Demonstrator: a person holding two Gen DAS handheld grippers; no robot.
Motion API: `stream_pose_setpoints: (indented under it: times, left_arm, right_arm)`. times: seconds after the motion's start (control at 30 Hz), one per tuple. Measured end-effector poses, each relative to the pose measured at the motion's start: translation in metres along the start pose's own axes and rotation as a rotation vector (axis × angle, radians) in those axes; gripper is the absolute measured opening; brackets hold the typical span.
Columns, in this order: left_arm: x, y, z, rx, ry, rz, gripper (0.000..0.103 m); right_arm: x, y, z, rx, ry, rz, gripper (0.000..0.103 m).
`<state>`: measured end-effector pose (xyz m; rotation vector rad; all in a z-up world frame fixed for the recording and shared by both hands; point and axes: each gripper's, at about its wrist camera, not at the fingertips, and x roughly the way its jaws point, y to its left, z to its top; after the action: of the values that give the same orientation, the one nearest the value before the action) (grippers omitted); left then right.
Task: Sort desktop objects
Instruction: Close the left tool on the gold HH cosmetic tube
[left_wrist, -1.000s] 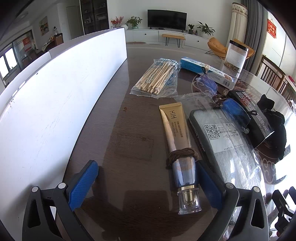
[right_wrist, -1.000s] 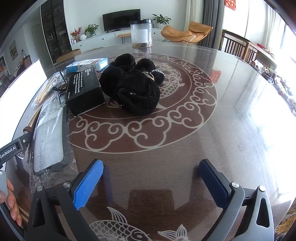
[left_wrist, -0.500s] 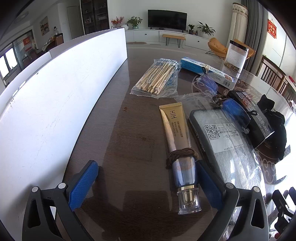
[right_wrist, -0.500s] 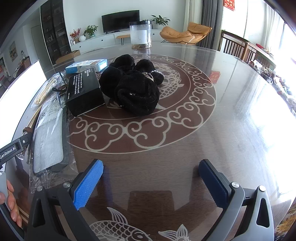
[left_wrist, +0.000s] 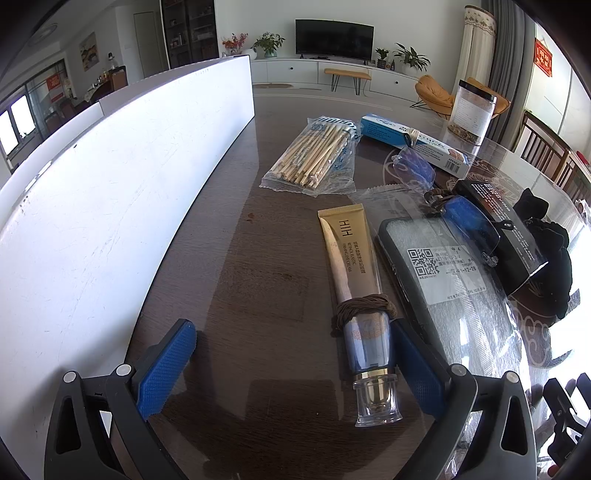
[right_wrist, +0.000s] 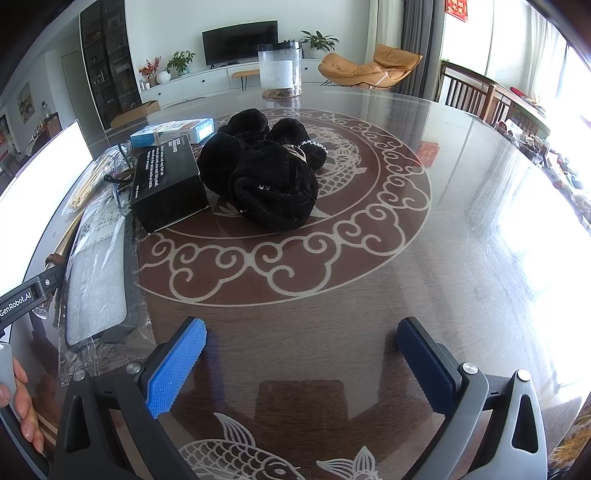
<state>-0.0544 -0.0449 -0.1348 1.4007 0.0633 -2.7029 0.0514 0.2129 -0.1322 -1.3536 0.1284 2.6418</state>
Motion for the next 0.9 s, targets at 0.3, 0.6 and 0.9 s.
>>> stream_pose_setpoints:
  times: [0.3,0.6,0.9]
  left_arm:
    - [0.001,0.000,0.002,0.002,0.003,-0.003,0.103]
    - [0.003,0.007,0.013,0.082,-0.025,-0.057,0.067]
    - [-0.018,0.008,-0.007,0.153,-0.038,-0.090,0.030]
  right_arm:
    - [0.000,0.000,0.000,0.000,0.000,0.000,0.103]
    - [0.000,0.001,0.000,0.001,-0.001,-0.003,0.103]
    - [0.001,0.001,0.000,0.001,-0.002,-0.003,0.103]
